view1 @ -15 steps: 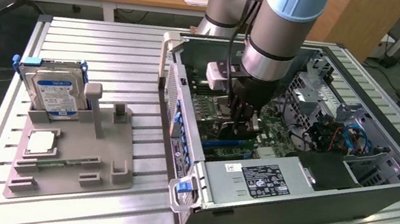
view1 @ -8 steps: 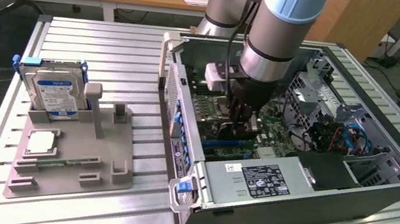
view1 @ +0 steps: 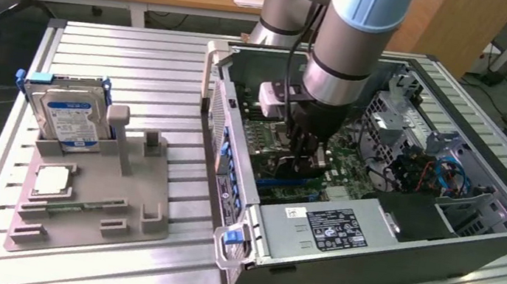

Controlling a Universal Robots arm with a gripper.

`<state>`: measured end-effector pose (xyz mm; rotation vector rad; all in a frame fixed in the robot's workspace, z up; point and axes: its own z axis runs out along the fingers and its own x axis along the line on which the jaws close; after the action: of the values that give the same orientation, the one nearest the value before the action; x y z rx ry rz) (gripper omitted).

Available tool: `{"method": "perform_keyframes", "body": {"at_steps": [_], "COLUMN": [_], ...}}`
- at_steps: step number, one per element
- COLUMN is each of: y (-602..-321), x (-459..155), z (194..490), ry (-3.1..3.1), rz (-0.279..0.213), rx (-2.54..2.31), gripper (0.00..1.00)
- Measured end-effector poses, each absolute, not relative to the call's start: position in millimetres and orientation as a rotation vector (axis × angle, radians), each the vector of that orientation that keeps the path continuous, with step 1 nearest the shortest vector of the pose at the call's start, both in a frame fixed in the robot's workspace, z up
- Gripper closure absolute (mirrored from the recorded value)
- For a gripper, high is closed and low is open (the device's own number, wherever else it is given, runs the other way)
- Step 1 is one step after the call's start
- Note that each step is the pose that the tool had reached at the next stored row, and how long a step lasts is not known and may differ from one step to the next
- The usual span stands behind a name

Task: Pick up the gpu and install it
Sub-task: 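Insert the gpu into the slot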

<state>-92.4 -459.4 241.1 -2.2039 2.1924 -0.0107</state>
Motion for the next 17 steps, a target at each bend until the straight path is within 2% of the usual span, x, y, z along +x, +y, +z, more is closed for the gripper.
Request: {"method": "perform_keyframes", "body": {"at_steps": [17], "y": [-459.2], "x": [-92.8], "z": [235.4], "ry": [2.188], "rz": [-0.011], "rx": [-2.207], "gripper": [0.73]}}
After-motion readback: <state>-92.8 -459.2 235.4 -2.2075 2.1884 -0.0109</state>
